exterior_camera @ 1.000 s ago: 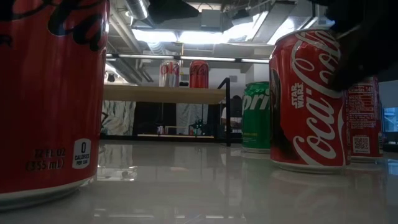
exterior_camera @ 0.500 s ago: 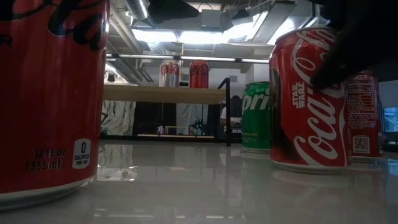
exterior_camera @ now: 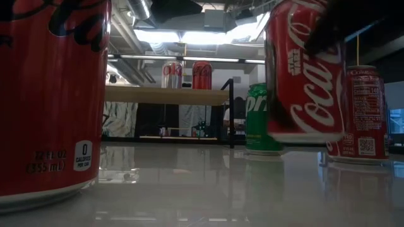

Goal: Place canned beverage on shelf
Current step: Put the bottom red white soda can on the shelf

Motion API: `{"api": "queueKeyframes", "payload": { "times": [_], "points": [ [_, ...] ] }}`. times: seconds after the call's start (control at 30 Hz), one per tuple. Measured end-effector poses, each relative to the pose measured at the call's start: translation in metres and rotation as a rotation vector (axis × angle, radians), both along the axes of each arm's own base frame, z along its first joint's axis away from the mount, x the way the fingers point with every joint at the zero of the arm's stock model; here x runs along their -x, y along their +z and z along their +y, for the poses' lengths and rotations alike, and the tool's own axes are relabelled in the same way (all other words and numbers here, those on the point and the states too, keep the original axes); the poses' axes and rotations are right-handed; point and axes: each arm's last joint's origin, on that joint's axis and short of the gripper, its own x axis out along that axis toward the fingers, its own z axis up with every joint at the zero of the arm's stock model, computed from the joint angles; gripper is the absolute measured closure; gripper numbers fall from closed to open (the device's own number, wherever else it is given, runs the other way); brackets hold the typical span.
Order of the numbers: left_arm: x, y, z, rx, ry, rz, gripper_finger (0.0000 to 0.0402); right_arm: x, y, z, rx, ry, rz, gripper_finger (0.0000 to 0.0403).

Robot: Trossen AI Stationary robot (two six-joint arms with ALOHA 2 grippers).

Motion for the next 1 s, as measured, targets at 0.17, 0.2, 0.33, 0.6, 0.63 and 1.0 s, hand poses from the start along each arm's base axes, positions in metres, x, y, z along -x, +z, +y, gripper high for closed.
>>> {"api": "queueKeyframes", "payload": {
  "times": [0.17, 0.2, 0.33, 0.6, 0.63, 1.0],
  "points": [
    [0.0, 0.0, 0.001, -0.049, -0.007, -0.006, 0.0007, -0.011, 0.036, -0.009, 0.066, 0.012, 0.056, 0.0103],
    [0.0, 0.0, 0.001, -0.052, -0.006, -0.006, 0.0007, -0.013, 0.044, -0.011, 0.083, 0.022, 0.061, 0.0106],
    [0.0, 0.0, 0.0, -0.053, -0.008, -0.006, 0.0007, -0.021, 0.072, -0.023, 0.118, 0.045, 0.064, 0.0111],
    [0.002, -0.001, -0.006, -0.073, -0.038, 0.002, 0.0007, -0.043, 0.125, -0.05, 0.115, 0.049, -0.068, 0.0101],
    [0.002, -0.001, -0.007, -0.073, -0.041, 0.002, 0.0007, -0.045, 0.131, -0.054, 0.112, 0.039, -0.081, 0.0102],
    [0.002, -0.001, -0.008, -0.09, -0.002, -0.004, 0.0007, -0.059, 0.157, -0.086, 0.03, -0.015, -0.158, 0.0105]
  ]
}}
